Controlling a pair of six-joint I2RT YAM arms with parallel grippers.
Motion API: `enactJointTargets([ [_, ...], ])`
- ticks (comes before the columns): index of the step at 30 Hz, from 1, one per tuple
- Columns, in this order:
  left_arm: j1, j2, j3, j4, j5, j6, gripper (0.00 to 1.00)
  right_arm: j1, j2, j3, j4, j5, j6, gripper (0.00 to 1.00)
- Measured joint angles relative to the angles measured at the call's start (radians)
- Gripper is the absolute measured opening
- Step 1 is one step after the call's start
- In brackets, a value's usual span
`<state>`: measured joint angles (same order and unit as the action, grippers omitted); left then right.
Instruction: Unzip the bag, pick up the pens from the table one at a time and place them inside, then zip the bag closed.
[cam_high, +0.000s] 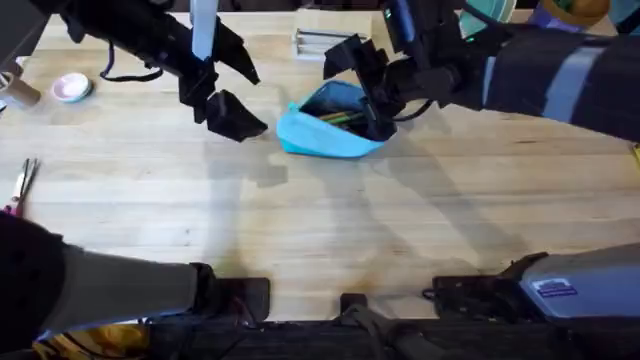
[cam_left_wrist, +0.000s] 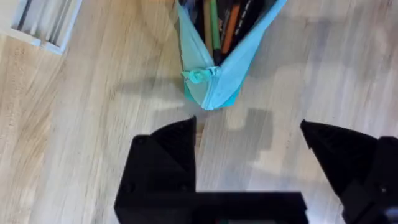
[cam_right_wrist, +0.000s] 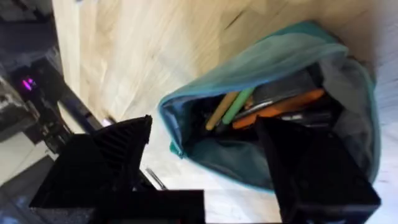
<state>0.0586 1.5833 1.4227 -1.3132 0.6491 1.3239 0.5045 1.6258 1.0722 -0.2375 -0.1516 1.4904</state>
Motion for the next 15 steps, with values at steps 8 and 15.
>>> enactJointTargets([
  [8, 0.000, 0.000, 0.000, 0.000, 0.000, 0.000, 0.993, -0.013, -0.132, 0.000, -0.004, -0.007, -0.170, 0.997],
  [15, 0.000, 0.000, 0.000, 0.000, 0.000, 0.000, 0.993, -0.015, -0.239, 0.000, -0.029, -0.010, -0.486, 0.997],
])
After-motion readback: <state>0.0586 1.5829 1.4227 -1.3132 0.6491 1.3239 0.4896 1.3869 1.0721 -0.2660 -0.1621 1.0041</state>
